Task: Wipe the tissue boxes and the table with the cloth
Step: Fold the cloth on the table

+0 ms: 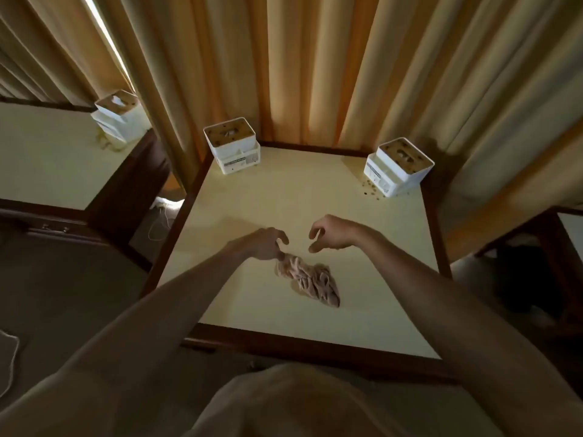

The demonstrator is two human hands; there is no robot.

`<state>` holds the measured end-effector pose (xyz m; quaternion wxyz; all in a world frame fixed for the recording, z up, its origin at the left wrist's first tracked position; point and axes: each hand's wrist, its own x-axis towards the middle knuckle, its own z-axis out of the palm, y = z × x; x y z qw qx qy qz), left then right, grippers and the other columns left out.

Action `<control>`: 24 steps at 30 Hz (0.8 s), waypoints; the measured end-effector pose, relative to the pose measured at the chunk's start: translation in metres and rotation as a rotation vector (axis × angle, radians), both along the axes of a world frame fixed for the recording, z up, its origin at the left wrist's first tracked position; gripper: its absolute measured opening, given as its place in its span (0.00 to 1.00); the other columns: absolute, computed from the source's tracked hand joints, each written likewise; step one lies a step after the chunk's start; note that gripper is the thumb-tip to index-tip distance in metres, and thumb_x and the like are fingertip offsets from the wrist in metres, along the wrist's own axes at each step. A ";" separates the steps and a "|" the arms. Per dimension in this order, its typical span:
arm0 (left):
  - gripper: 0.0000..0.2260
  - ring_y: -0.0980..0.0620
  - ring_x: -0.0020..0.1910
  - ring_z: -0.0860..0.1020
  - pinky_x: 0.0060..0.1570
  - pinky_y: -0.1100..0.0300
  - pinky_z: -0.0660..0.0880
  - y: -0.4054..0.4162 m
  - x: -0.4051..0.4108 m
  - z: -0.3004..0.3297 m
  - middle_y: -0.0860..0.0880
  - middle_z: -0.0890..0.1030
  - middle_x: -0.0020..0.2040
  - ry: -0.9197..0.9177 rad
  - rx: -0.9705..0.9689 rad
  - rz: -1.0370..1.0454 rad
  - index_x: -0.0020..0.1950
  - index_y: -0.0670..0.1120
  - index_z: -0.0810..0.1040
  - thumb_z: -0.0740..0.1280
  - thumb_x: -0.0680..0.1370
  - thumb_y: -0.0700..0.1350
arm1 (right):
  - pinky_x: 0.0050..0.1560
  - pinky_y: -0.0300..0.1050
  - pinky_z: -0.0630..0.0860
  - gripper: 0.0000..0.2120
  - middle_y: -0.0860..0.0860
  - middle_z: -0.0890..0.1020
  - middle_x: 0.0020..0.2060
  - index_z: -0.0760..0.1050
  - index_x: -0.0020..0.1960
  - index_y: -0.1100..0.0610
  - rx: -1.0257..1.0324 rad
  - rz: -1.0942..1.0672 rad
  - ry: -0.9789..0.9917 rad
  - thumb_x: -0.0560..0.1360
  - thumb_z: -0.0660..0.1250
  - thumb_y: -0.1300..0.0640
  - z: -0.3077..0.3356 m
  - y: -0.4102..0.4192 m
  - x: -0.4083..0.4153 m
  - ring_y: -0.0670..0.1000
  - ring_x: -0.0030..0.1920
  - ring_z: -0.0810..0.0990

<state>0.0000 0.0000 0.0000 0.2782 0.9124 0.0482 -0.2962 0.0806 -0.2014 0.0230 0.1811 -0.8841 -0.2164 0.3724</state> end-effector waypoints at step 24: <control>0.04 0.44 0.50 0.78 0.47 0.55 0.72 0.004 0.013 -0.092 0.45 0.81 0.49 -0.266 -0.085 0.091 0.50 0.43 0.80 0.69 0.76 0.39 | 0.51 0.43 0.75 0.17 0.51 0.85 0.46 0.79 0.64 0.55 0.161 -0.346 0.011 0.77 0.71 0.53 -0.112 0.040 -0.026 0.53 0.48 0.83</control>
